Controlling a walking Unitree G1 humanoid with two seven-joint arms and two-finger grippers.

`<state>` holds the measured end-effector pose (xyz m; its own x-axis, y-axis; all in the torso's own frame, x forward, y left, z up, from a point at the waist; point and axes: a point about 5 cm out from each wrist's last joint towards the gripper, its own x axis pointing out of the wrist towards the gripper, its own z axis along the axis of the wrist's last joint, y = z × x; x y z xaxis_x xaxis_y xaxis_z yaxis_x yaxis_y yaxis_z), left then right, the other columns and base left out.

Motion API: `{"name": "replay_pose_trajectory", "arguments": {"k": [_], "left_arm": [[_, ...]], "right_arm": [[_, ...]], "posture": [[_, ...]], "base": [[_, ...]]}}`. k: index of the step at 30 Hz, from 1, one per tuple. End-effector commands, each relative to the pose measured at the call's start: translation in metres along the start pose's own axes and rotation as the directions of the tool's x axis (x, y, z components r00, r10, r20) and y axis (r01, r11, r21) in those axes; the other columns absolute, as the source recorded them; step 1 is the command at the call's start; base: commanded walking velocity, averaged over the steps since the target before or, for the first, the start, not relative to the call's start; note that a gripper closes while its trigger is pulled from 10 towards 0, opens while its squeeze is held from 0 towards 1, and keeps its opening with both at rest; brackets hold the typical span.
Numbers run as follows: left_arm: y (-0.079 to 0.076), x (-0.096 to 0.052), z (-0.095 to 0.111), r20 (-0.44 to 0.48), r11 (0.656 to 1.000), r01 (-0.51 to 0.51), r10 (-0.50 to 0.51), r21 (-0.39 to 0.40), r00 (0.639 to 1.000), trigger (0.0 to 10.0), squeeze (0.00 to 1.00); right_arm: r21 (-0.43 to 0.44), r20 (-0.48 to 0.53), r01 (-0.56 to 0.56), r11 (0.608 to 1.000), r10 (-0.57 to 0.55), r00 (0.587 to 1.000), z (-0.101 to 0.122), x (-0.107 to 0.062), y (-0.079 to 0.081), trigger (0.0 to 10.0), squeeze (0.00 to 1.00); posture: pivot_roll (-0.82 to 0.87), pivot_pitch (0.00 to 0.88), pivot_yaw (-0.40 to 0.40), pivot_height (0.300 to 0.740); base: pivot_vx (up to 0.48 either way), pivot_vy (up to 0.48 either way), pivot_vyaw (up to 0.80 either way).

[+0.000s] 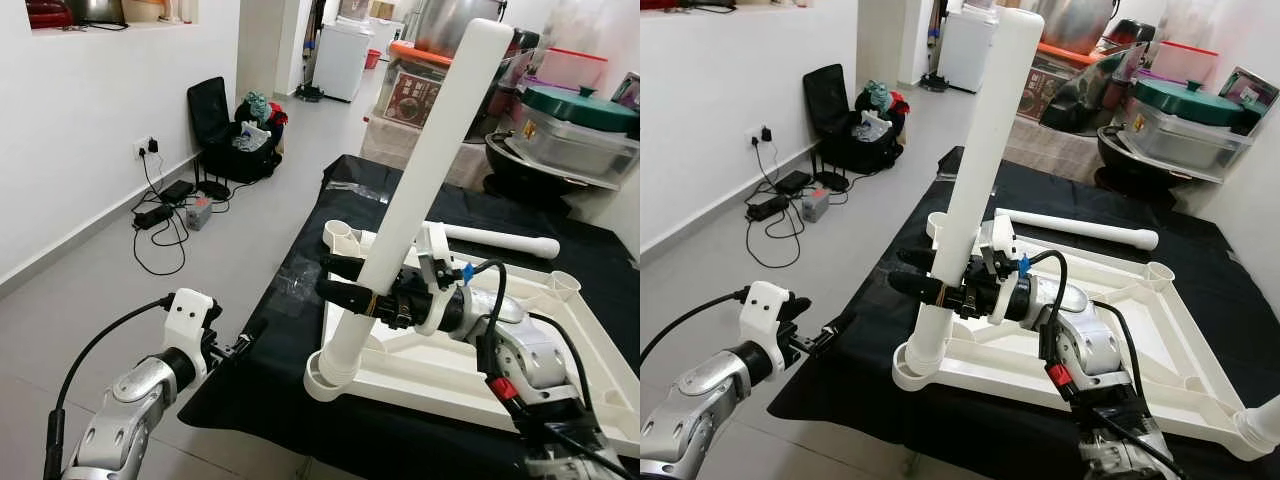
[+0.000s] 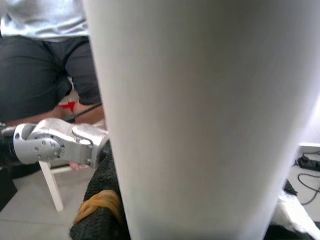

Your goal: Building children table

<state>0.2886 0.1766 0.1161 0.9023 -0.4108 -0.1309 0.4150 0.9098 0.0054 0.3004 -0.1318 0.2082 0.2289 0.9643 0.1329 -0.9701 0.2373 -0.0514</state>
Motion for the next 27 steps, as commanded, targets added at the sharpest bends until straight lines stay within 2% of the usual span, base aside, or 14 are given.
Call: {"name": "replay_pose_trajectory", "arguments": {"k": [1, 11, 27], "left_arm": [[-0.005, 0.004, 0.001, 0.003, 1.0, 0.024, -0.024, 0.007, 1.0, 10.0, 0.0], [-0.006, 0.005, 0.0, 0.004, 1.0, 0.024, -0.024, 0.004, 1.0, 10.0, 0.0], [-0.008, 0.006, -0.003, -0.002, 1.0, 0.026, -0.026, -0.005, 1.0, 10.0, 0.0]], "right_arm": [[0.075, -0.068, 0.011, 0.997, -0.006, 0.998, -0.021, -0.003, 0.004, 10.0, 0.0], [0.081, -0.066, 0.016, 0.997, -0.011, 0.998, -0.023, 0.0, 0.004, 10.0, 0.0], [0.069, -0.131, 0.022, 0.997, -0.013, 0.991, -0.04, 0.007, 0.005, 10.0, 0.0]], "posture": [[0.13, 0.0, -0.164, 0.74], [0.14, 0.0, -0.171, 0.74], [0.14, 0.0, -0.176, 0.74]], "base": [[0.0, 0.0, 0.0], [0.0, 0.0, 0.0], [0.0, 0.0, 0.0]]}}
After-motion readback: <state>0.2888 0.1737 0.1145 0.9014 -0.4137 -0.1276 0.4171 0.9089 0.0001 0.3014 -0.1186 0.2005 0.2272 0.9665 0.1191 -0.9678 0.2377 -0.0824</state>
